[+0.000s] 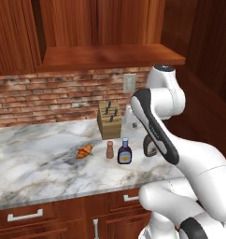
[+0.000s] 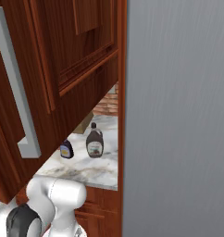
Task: There are various items on the counter. Only move the condiments/shakers into the cabinet.
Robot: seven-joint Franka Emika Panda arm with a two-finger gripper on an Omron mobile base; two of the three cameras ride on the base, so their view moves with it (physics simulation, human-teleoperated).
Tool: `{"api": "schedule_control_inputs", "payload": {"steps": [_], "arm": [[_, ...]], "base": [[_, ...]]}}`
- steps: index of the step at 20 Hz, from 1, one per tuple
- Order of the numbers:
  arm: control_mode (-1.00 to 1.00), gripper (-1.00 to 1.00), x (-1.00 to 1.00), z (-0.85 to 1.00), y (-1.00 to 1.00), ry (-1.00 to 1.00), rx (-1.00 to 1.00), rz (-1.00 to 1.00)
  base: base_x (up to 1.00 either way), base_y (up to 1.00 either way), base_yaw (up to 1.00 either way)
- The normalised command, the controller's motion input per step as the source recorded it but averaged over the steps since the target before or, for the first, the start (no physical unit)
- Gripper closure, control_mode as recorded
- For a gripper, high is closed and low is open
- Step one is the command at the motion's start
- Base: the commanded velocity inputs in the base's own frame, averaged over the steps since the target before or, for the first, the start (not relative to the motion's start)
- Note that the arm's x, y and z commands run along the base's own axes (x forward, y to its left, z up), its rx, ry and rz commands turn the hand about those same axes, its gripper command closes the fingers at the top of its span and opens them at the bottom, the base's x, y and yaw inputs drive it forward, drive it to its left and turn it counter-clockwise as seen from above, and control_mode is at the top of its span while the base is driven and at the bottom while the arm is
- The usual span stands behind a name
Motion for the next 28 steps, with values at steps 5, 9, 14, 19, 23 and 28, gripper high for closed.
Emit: {"api": "schedule_control_inputs", "payload": {"steps": [5,9,14,19,23,28], "arm": [[-1.00,-1.00,-0.23,-0.44,0.06,0.00,0.00,0.00],[-1.00,-1.00,-0.02,-0.37,0.14,0.00,0.00,0.00],[-1.00,-1.00,0.00,-0.31,0.14,-0.02,0.02,-0.01],[-1.00,-1.00,0.05,-0.28,0.17,-0.05,0.01,-0.02],[-1.00,-1.00,0.20,-0.28,0.18,-0.05,0.01,-0.01],[-1.00,-1.00,0.21,-0.08,0.01,-0.03,-0.01,-0.01]], "base": [[0.00,0.00,0.00],[0.00,0.00,0.00],[0.00,0.00,0.00],[0.00,0.00,0.00],[0.00,0.00,0.00],[0.00,0.00,0.00]]}}
